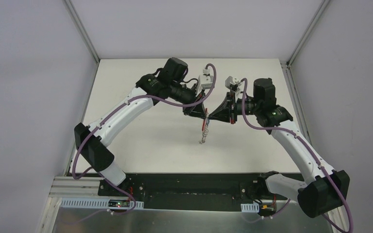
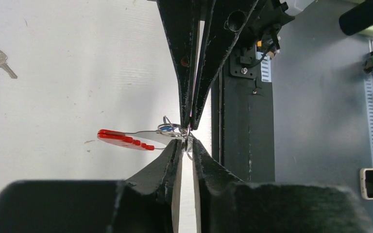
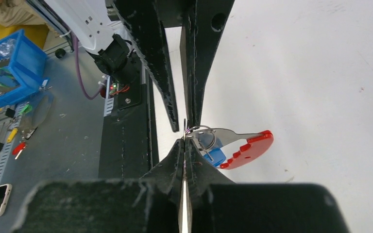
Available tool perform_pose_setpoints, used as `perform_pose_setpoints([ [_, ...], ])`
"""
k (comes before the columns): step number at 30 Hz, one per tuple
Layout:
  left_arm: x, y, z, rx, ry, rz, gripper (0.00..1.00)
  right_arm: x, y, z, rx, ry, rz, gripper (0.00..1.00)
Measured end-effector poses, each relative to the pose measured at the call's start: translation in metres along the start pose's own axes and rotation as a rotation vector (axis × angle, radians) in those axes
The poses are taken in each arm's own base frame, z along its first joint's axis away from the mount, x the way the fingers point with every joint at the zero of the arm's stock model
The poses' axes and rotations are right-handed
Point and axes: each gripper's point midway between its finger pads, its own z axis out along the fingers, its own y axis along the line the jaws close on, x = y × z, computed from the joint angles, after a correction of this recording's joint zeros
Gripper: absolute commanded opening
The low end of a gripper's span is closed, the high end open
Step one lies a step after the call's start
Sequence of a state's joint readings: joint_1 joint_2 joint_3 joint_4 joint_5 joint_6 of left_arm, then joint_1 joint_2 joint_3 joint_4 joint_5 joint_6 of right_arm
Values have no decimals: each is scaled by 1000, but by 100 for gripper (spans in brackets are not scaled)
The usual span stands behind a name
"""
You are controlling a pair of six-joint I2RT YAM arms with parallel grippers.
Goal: Put the keys on the keyring
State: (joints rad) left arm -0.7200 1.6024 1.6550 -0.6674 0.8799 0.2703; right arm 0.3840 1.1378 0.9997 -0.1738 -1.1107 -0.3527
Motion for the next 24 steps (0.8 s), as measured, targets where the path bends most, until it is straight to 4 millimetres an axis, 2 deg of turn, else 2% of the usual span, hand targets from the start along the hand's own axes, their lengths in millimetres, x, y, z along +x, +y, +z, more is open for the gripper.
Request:
perform_pose_setpoints([
  [3,-4,6,0,-6,-5,-6,32,-1,-5,-8,35,-8,0,0],
  [6,-10,13,-4,-24,-24,-31,45,-4,-13,-25,98,-22,-5,0],
  [8,-14,23,-8,-49,-45,-57,58,-4,-15,-35,134,-27,-9,0],
  [10,-18,39,-10,-102,-65,-88,65,-3,-17,-43,164,-29,-4,0],
  [13,-24,68,-4,-173,-66,-151,66,1,-22,-56,214,-29,18,0],
  [16,-30,104,16,-220,-74,-202,66,5,-26,-66,256,-26,45,0],
  [24,8,205,93,-327,-61,-466,63,26,-21,-82,323,23,134,0],
])
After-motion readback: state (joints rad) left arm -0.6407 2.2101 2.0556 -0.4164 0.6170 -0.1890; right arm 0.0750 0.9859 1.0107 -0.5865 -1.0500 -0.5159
